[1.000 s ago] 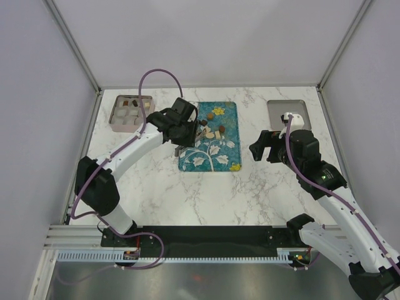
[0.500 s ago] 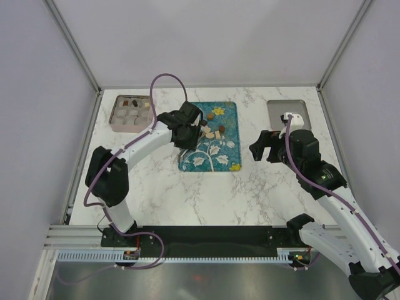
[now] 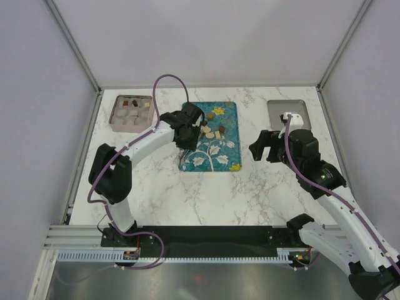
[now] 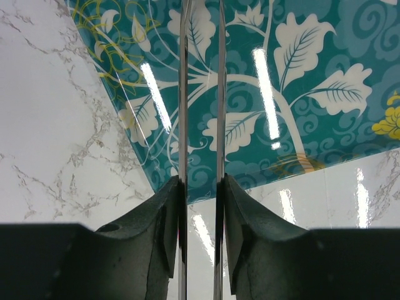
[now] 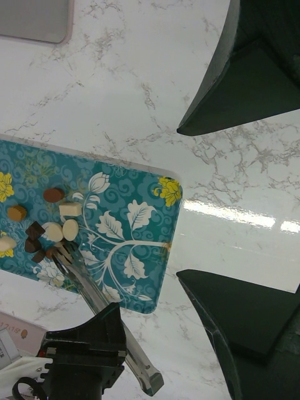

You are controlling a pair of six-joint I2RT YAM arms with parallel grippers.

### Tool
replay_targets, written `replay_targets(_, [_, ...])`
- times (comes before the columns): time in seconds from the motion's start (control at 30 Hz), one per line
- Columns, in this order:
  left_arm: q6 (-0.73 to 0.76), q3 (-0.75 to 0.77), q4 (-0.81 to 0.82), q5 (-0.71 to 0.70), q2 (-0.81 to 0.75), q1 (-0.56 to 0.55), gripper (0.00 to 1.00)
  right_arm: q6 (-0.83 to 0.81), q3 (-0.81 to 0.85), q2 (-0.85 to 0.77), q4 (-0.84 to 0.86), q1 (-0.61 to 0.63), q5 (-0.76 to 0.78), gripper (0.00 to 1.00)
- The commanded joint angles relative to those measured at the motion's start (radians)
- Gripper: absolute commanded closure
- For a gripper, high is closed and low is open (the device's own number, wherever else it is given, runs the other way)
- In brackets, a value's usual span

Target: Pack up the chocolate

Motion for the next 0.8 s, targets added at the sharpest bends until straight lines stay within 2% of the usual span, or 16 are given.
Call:
replay_targets(0.0, [-0.022, 0.035, 0.035, -0.014, -0.028, -0.003, 0.63, -0.006, 0.030, -0.002, 0.031, 0.001, 0.008, 0.04])
replay_targets(0.3, [-0.004, 0.052, -0.039, -0.023, -0.157, 0.000, 0.73, 0.006, 0.031, -0.002, 0.034, -0.001, -0.004, 0.03])
replay_targets(0.4, [0.004, 0.110, -0.063, -0.020, -0.180, 0.024, 0.74, 0.018, 0.025, 0.008, 0.049, -0.001, -0.024, 0.04])
replay_targets(0.5, [0.027, 0.189, -0.097, -0.026, -0.168, 0.079, 0.75, 0.026, 0.022, 0.023, 0.066, -0.001, -0.036, 0.04])
replay_targets(0.77, [0.076, 0.278, -0.108, 0.010, -0.148, 0.372, 0.74, 0.018, 0.022, 0.018, 0.065, -0.001, -0.028, 0.04])
